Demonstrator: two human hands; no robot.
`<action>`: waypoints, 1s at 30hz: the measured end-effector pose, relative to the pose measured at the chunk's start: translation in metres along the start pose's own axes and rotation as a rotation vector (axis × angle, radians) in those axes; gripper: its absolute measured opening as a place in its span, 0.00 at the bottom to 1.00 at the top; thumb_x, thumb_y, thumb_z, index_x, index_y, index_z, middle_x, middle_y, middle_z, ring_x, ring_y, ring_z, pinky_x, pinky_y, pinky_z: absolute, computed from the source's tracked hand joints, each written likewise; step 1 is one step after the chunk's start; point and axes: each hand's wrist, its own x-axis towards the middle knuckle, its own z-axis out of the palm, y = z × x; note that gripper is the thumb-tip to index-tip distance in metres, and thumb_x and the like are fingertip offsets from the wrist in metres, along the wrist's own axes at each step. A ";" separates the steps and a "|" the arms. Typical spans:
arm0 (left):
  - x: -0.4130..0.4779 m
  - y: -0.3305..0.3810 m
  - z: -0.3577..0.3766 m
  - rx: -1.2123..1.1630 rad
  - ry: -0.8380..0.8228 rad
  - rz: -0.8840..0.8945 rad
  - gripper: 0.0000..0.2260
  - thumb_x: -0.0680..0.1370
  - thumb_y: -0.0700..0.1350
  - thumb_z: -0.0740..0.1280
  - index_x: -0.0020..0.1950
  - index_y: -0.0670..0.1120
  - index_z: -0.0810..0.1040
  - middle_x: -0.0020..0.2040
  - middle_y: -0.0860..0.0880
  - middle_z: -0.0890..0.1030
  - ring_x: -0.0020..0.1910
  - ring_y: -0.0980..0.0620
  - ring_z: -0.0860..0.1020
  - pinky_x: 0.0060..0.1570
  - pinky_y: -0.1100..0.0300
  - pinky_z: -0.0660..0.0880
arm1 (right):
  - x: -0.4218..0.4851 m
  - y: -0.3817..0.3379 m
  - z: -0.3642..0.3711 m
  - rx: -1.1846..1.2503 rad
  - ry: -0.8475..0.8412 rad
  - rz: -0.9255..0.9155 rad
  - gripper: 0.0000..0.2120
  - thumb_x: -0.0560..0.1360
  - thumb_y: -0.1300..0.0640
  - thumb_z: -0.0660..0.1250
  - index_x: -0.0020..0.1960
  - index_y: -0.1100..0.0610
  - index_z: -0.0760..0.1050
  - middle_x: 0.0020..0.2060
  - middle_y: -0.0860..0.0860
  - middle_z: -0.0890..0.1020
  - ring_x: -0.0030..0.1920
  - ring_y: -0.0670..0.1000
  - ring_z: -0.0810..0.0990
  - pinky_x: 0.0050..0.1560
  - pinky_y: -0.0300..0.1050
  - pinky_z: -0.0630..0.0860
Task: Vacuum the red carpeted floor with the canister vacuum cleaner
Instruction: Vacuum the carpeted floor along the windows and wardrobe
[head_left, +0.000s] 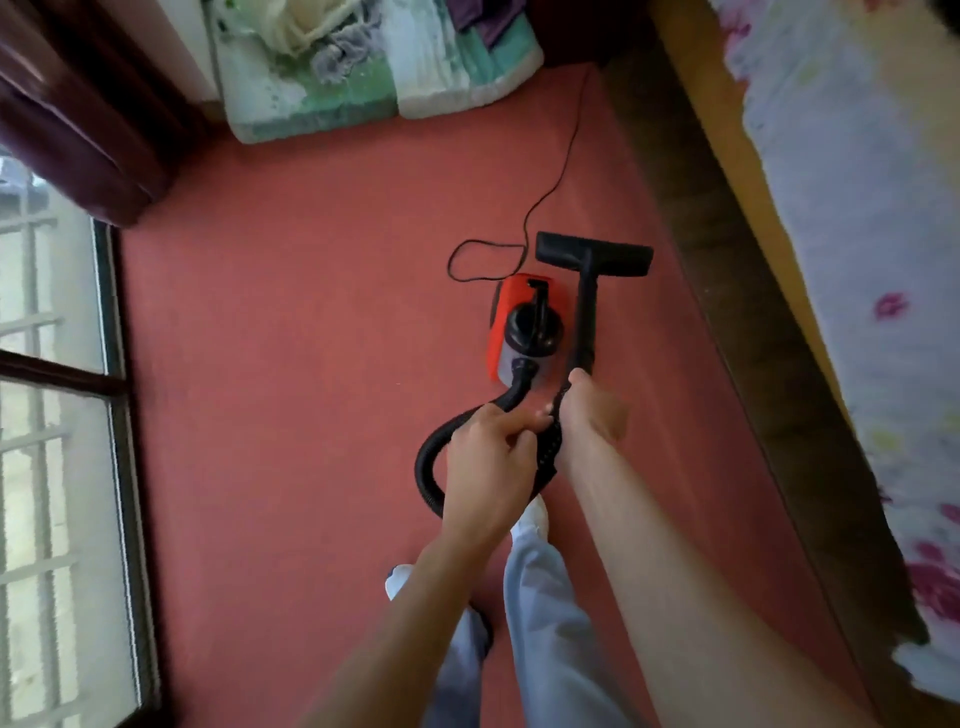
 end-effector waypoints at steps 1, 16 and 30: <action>-0.002 0.008 0.006 0.043 -0.041 0.043 0.17 0.76 0.36 0.61 0.53 0.52 0.86 0.47 0.53 0.81 0.42 0.56 0.77 0.43 0.66 0.73 | 0.003 -0.003 -0.012 0.055 0.025 0.049 0.10 0.74 0.53 0.64 0.43 0.60 0.79 0.29 0.53 0.78 0.25 0.53 0.75 0.25 0.41 0.72; -0.051 0.112 0.157 0.645 -0.859 0.276 0.16 0.78 0.45 0.58 0.55 0.46 0.85 0.51 0.45 0.79 0.49 0.45 0.77 0.51 0.56 0.75 | 0.046 0.024 -0.218 0.778 0.414 0.483 0.06 0.77 0.61 0.65 0.43 0.63 0.72 0.33 0.54 0.74 0.28 0.53 0.72 0.26 0.44 0.69; -0.146 0.078 0.215 0.921 -1.230 0.665 0.14 0.79 0.41 0.61 0.54 0.48 0.85 0.46 0.48 0.78 0.46 0.46 0.78 0.47 0.54 0.74 | 0.009 0.131 -0.306 1.309 0.644 0.625 0.14 0.81 0.58 0.63 0.37 0.62 0.71 0.31 0.55 0.73 0.28 0.52 0.71 0.26 0.45 0.68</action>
